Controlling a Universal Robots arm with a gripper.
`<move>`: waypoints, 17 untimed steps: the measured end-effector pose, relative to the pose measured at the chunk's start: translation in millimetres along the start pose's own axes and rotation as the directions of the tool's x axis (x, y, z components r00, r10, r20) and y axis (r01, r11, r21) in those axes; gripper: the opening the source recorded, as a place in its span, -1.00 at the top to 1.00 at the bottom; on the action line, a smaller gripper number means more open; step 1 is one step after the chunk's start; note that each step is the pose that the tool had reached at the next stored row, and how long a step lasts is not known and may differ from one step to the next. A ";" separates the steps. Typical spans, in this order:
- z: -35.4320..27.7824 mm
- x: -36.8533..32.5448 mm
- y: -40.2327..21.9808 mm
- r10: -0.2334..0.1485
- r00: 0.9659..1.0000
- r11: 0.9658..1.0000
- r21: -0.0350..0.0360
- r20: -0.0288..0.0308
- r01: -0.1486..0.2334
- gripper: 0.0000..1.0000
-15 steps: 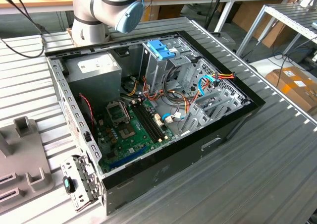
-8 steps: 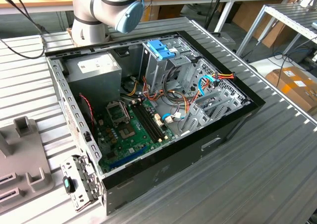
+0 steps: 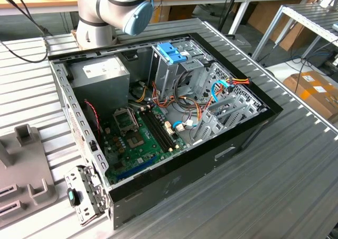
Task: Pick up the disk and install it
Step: 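Pick up the disk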
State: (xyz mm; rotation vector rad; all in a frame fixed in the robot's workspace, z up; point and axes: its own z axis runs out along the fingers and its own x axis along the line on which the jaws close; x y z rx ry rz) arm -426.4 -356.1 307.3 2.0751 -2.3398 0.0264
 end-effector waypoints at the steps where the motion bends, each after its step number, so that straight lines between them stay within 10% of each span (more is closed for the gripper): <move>1: 0.0 0.0 0.0 0.000 1.000 1.000 0.000 0.000 0.000 0.04; 17: 0.0 -0.2 0.0 0.000 1.000 1.000 0.000 0.000 0.000 0.29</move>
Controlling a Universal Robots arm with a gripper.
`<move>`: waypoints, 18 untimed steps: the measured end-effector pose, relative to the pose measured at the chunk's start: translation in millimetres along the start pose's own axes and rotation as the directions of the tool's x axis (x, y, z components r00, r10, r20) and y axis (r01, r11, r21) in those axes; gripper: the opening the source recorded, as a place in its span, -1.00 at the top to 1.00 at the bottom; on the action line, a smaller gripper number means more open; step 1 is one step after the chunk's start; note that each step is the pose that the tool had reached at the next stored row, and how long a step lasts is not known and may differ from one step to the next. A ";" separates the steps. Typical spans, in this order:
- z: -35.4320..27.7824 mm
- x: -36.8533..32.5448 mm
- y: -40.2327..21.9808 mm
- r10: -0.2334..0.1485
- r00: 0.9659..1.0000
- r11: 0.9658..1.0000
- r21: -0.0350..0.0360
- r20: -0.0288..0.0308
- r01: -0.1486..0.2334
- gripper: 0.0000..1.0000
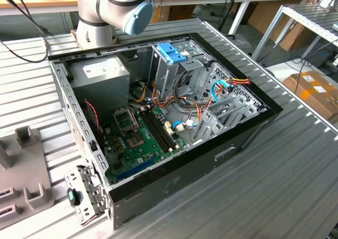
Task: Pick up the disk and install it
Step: 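Pick up the disk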
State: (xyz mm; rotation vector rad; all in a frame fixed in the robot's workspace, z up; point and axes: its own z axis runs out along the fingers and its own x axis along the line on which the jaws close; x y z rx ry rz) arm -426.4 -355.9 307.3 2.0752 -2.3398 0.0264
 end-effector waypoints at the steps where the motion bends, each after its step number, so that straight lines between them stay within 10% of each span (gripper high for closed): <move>1: 0.0 0.0 0.0 0.000 1.000 1.000 0.000 0.000 0.000 0.29; 18: 0.1 -0.3 0.0 0.000 1.000 1.000 0.000 0.000 0.000 0.26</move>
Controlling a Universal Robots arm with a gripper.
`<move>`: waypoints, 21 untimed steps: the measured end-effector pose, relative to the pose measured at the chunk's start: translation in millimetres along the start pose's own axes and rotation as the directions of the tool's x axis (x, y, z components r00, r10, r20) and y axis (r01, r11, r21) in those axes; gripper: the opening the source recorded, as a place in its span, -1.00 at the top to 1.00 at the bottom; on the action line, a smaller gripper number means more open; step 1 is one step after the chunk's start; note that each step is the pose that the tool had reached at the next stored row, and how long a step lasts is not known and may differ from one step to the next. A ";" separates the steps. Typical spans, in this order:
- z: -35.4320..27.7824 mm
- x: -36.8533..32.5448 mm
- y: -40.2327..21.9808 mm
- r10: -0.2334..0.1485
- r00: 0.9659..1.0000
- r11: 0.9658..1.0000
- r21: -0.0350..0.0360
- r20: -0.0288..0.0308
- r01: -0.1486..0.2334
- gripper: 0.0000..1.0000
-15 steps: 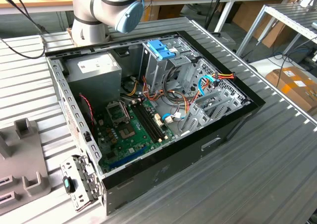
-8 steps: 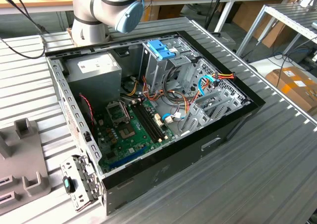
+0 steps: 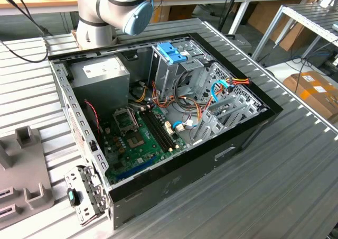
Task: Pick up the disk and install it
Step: 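Pick up the disk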
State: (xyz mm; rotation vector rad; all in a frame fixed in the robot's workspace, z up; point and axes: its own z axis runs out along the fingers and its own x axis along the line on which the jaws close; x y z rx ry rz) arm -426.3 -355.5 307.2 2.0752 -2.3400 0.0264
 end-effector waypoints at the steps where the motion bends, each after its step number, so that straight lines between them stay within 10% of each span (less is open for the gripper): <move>1: 0.0 0.0 0.0 0.000 1.000 1.000 0.000 0.000 0.000 0.15; 6: -0.1 0.0 0.0 0.000 1.000 1.000 0.000 0.000 0.000 -0.22; 14: 0.3 -0.1 0.0 -0.093 0.996 0.996 0.002 0.000 0.093 -0.22; 21: 0.3 -0.1 0.0 -0.093 0.996 0.996 0.002 0.000 0.093 -0.20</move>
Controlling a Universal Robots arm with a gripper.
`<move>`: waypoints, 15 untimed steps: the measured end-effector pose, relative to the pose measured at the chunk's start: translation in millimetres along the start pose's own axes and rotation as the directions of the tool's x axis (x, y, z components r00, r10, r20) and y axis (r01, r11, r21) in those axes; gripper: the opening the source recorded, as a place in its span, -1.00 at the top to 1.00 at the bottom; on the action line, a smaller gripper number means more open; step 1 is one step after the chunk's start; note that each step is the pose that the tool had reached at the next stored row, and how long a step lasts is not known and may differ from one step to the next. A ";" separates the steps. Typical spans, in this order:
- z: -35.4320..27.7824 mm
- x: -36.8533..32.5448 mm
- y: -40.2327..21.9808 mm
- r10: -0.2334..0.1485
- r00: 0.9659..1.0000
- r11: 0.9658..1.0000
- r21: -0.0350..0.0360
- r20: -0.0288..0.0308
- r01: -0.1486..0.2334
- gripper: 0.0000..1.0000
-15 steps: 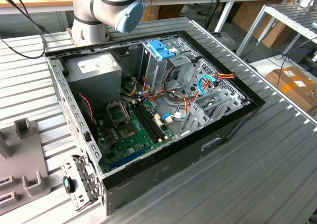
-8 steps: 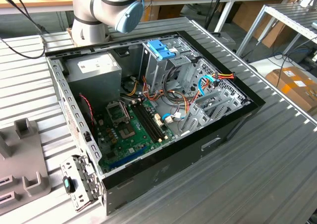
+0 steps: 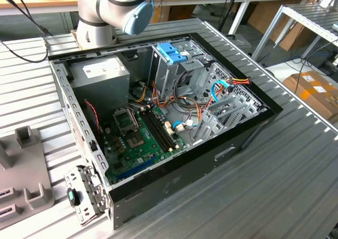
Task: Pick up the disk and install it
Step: 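Pick up the disk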
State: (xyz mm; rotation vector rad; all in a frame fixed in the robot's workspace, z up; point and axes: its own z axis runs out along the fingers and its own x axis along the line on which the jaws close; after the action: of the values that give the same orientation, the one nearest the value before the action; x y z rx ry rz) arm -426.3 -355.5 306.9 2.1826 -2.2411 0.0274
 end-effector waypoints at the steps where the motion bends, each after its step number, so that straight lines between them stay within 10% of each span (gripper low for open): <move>1: 0.0 0.0 0.0 0.000 1.000 1.000 0.000 0.000 0.000 -0.07; 4: 0.0 0.0 0.0 0.000 1.000 1.000 0.000 0.000 0.000 0.29; 15: 0.0 0.0 0.0 -0.001 1.000 1.000 0.000 0.000 0.001 0.30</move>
State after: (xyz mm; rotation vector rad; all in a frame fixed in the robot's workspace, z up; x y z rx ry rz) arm -426.3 -355.5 306.9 2.1839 -2.2398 0.0275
